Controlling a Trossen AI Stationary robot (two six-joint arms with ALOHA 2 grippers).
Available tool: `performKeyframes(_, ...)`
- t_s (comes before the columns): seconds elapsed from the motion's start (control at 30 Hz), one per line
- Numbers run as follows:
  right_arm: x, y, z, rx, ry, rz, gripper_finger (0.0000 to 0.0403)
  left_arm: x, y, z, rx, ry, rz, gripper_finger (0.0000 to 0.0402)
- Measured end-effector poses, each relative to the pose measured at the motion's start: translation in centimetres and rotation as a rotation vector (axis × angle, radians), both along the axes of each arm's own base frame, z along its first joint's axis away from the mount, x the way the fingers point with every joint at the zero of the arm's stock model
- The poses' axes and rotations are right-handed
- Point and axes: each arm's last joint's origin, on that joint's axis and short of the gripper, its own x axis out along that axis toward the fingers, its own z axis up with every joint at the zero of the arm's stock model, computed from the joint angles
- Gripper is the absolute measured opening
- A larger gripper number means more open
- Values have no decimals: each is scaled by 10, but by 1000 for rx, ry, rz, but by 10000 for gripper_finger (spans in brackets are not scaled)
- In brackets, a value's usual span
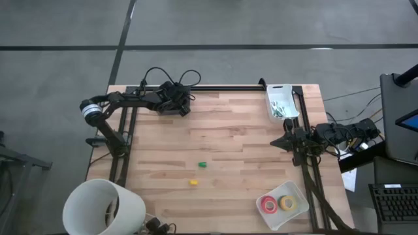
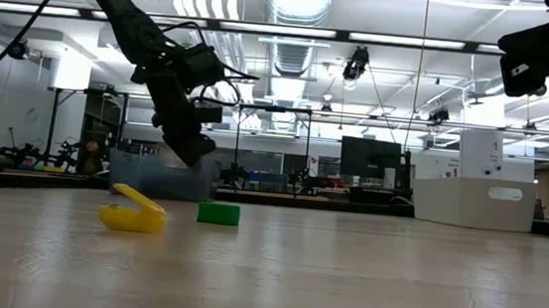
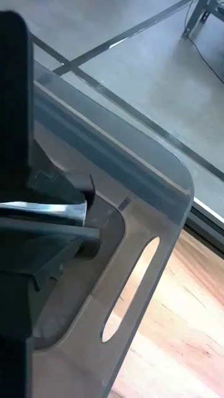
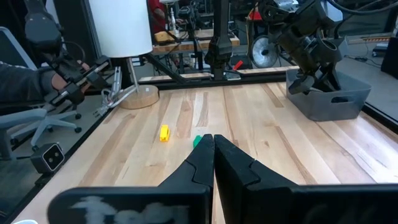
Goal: Pick and place Stapler, Stapler remover, tape
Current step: Put the small green stapler into the black bin
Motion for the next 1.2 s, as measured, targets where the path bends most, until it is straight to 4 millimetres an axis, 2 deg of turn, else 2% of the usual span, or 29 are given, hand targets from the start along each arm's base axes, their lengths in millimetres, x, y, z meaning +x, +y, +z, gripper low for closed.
performKeyframes(0.27, 0, 0, 0, 0, 0, 0, 8, 5, -2, 11, -6, 2, -6, 130)
performKeyframes(0.47, 0, 0, 0, 0, 0, 0, 8, 11, -27, 34, -76, -56, -157, 146)
performKeyframes(0.77, 0, 0, 0, 0, 0, 0, 8, 24, -95, 62, -242, -204, -575, 149)
performKeyframes(0.97, 0, 0, 0, 0, 0, 0, 8, 36, -150, 61, -288, -182, -759, 149)
performKeyframes(1.1, 0, 0, 0, 0, 0, 1, 8, 41, -185, 59, -339, -192, -821, 152)
performKeyframes(1.2, 0, 0, 0, 0, 0, 1, 8, 45, -206, 54, -357, -199, -844, 168)
